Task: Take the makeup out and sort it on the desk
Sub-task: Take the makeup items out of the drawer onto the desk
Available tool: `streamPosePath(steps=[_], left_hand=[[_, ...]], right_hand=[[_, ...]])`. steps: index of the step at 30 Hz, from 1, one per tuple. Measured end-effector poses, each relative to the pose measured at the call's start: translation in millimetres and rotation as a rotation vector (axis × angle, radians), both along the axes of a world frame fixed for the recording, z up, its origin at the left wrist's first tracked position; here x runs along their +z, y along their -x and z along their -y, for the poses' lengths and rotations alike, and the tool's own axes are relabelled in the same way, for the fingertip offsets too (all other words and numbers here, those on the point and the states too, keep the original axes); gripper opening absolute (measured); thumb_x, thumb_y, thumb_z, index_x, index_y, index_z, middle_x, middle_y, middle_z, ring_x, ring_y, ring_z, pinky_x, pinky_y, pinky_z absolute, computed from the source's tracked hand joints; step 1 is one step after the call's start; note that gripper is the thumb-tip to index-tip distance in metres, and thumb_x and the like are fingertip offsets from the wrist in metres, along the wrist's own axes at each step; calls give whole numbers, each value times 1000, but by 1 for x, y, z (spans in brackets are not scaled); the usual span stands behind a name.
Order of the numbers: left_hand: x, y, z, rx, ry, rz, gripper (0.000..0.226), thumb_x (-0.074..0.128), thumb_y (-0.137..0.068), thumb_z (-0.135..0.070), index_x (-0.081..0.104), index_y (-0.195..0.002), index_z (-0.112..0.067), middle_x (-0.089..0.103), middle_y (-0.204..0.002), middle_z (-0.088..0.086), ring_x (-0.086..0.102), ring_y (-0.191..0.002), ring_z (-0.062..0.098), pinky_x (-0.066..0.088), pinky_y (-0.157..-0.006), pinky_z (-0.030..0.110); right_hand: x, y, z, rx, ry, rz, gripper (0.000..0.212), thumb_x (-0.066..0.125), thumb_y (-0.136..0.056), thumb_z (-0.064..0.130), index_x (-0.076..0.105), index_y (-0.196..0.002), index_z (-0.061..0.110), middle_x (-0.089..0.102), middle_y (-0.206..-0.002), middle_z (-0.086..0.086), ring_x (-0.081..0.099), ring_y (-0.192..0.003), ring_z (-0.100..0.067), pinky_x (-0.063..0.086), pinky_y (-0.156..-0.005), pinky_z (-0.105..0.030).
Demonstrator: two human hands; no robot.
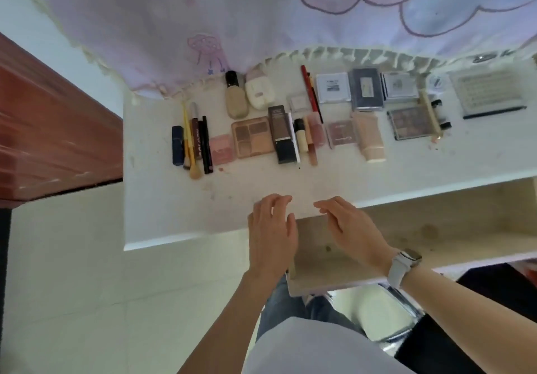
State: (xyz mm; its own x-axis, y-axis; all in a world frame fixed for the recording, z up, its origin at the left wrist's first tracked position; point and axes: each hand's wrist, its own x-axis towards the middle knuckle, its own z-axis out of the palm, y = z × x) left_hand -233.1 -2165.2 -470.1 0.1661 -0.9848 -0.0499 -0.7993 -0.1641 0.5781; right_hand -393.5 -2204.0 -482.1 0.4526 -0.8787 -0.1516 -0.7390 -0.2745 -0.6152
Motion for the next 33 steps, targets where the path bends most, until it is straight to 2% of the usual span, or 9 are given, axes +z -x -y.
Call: streamPosePath(steps=[3,8,10,14,18,20,29,31,33], left_hand=[[-23,55,-34,-228,-169,-47,26,52,-90,-19,56,-114,-12,54,-118,7,50,-107,24,41,-91,34],[-65,125,-68,-552,-502,18,44,48,-89,-44,47,-128,-22,48,-125,-3,45,-115,18,37,-94,30],[-73,141,-72,-558,-467,186,40,44,-91,-41,45,-128,-24,48,-127,-4,43,-115,18,34,-94,31],[-79,150,-67,-535,-364,355,28,39,-95,-32,53,-117,-21,55,-115,-3,48,-105,16,38,-80,26],[-65,151,-65,-726,-190,535,23,84,-59,-32,67,-66,-18,60,-61,-4,56,-51,12,36,-38,15],[-59,151,-60,-757,-151,543,29,89,-48,-28,62,-53,-16,54,-48,-3,49,-38,12,33,-31,13],[-37,144,-37,-776,16,452,28,84,-47,-14,55,-48,-14,45,-40,-1,38,-29,15,27,-33,13],[-40,148,-33,-755,71,458,25,83,-47,-15,57,-49,-13,51,-44,0,45,-36,15,36,-38,17],[-42,146,-27,-688,130,508,22,80,-50,-21,64,-62,-12,64,-67,5,60,-61,20,50,-60,28]], right_hand=[[-15,79,-40,24,-63,-147,19,51,-86,0,64,-99,4,62,-87,-12,60,-74,-31,44,-62,-34],[-37,204,-80,162,-124,-468,41,53,-79,7,58,-119,11,60,-116,-7,55,-108,-29,40,-94,-41],[-47,233,-79,181,-49,-539,46,58,-75,9,57,-121,14,59,-121,-6,55,-111,-27,39,-97,-42],[-66,259,-59,52,-37,-784,36,37,-91,14,43,-126,19,51,-126,0,48,-116,-22,31,-99,-32],[-71,273,-49,117,-12,-865,32,36,-89,8,47,-118,17,55,-115,-1,52,-105,-22,40,-87,-30],[-70,275,-52,133,3,-836,32,36,-89,8,48,-118,17,56,-114,-1,52,-103,-22,40,-86,-29],[-40,285,-30,162,122,-874,19,44,-91,17,49,-110,16,56,-109,0,49,-103,-23,36,-89,-33],[-35,287,-19,115,166,-853,39,51,-90,29,43,-126,15,49,-127,-7,42,-119,-28,31,-100,-41],[-30,286,-9,79,150,-870,74,56,-86,41,19,-145,16,28,-148,-12,26,-136,-29,20,-109,-51]])
